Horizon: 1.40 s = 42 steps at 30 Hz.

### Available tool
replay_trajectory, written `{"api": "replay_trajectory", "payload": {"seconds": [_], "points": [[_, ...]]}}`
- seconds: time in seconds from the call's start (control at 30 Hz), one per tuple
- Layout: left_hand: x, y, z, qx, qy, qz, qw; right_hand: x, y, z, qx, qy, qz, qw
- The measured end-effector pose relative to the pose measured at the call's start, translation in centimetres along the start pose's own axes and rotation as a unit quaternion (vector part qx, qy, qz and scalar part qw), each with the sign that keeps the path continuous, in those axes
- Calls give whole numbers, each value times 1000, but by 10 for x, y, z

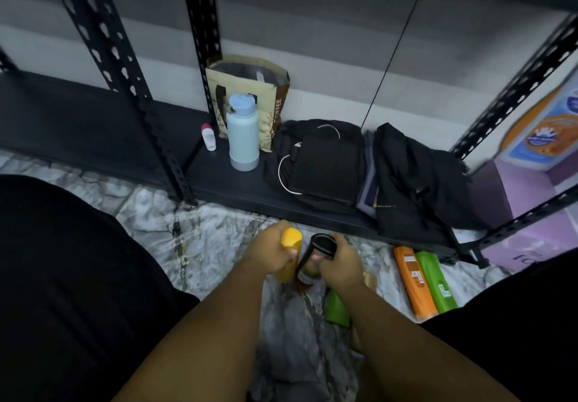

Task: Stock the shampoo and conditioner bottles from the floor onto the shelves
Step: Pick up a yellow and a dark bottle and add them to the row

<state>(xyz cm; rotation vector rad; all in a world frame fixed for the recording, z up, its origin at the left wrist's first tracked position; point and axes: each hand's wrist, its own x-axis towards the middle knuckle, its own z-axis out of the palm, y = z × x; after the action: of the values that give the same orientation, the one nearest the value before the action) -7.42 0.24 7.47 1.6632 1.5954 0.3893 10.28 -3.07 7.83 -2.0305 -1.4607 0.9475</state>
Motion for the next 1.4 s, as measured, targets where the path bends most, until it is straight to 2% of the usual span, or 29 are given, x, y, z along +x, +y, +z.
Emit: {"api": "replay_trajectory", "payload": {"seconds": [0.13,0.27,0.33,0.47,0.63,0.8,1.0,1.1,1.17,1.3,1.4], "points": [[-2,17,-12,-78,24,13,997,-7,-9,0,156,36,6,987],[-5,48,-40,-228,98,13,969,-1,-40,-11,380,43,55,922],[-6,66,-57,-283,126,31,950,6,-53,-22,437,33,58,897],[-9,111,-93,-331,165,93,924,6,-95,-57,484,54,9,873],[-19,184,-153,-335,194,215,897,-19,-172,-132,477,101,-124,864],[-42,266,-228,-227,194,352,887,-48,-242,-226,420,147,-280,851],[-53,363,-301,-267,205,440,832,-48,-319,-330,358,207,-366,833],[-50,408,-327,-297,204,465,809,-39,-354,-371,352,199,-397,824],[-45,434,-340,-286,224,469,805,-31,-371,-391,360,198,-405,817],[-24,468,-353,-252,274,429,823,-6,-390,-406,362,201,-398,819],[-6,477,-351,-259,272,393,839,5,-392,-405,374,188,-377,826]]}}
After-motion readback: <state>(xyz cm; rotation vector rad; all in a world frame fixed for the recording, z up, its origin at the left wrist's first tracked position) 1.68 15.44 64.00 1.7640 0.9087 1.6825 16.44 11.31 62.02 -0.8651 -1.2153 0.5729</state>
